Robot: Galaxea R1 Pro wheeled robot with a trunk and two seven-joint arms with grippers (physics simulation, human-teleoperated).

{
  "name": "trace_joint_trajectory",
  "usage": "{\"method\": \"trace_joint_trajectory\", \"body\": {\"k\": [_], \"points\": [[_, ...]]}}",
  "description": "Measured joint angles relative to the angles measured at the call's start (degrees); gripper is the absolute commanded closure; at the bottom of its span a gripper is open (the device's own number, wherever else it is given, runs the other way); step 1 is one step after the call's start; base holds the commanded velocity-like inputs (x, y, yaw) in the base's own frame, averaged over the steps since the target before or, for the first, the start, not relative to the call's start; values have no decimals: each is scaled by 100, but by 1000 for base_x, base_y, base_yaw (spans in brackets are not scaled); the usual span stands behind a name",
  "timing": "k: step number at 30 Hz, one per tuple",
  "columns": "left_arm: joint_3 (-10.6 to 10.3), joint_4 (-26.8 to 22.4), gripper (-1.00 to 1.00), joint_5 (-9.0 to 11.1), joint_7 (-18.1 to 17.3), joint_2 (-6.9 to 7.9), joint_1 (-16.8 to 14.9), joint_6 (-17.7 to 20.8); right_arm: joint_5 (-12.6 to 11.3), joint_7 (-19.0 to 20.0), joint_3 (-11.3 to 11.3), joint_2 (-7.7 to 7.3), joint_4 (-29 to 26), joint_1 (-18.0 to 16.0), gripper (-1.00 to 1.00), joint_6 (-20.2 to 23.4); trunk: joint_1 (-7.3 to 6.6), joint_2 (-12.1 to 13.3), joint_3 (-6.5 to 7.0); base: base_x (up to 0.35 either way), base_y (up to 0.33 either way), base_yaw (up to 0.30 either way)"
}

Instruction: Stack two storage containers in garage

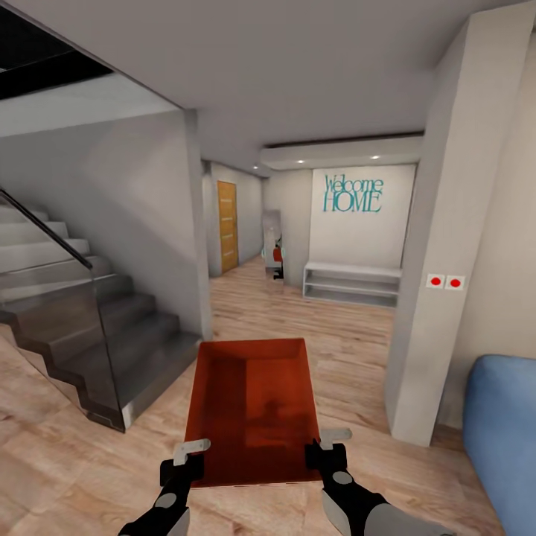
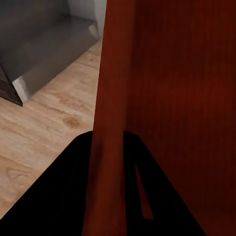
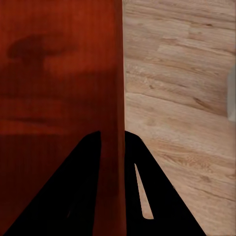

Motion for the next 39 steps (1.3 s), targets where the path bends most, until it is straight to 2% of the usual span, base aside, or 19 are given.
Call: {"method": "trace_joint_trajectory", "body": {"k": [39], "points": [[-11, 1, 100, 1, 18, -6, 0, -1, -14, -4, 11, -1, 1, 2, 100, -7, 0, 0, 0, 323, 0, 0]]}}
